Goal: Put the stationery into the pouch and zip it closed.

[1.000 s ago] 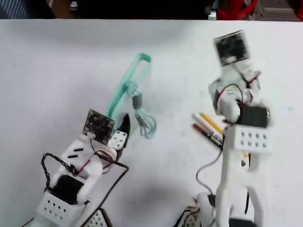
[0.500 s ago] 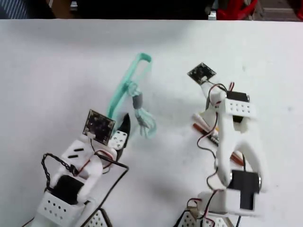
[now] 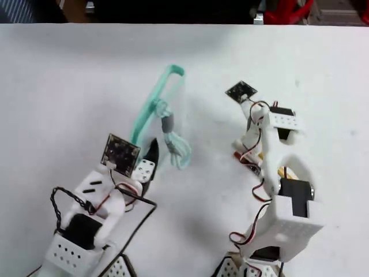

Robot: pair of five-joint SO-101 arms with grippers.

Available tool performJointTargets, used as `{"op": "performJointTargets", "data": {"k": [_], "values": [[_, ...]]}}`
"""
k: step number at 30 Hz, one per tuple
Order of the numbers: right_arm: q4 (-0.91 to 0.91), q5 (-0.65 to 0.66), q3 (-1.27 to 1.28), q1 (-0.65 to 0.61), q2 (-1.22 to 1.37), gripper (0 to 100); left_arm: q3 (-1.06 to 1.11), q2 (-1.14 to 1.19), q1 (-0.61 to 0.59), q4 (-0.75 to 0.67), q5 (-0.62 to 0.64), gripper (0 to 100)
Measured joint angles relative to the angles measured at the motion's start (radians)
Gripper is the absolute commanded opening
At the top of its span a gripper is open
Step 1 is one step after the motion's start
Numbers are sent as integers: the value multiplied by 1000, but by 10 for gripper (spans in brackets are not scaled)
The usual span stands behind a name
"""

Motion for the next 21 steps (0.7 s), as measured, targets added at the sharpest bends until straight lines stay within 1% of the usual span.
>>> {"op": "performJointTargets", "data": {"k": [2, 5, 8, 9, 11, 13, 14, 17, 21], "values": [[14, 44, 0, -3, 0, 120, 0, 0, 0, 0, 0, 53], [52, 153, 8, 2, 2, 120, 0, 0, 0, 0, 0, 53], [58, 181, 8, 2, 2, 109, 0, 0, 0, 0, 0, 53], [58, 184, 8, 0, 2, 84, 0, 0, 0, 0, 0, 53], [49, 184, 8, 0, 2, 4, 0, 0, 0, 0, 0, 53], [15, 184, 9, 0, 2, 28, 0, 0, 0, 0, 0, 53], [-2, 184, 9, 0, 2, 15, 0, 0, 0, 0, 0, 53], [-23, 176, 6, 11, 2, 18, 0, 0, 0, 0, 0, 53], [20, 46, -72, 61, -91, 18, 0, 0, 0, 0, 0, 56]]}}
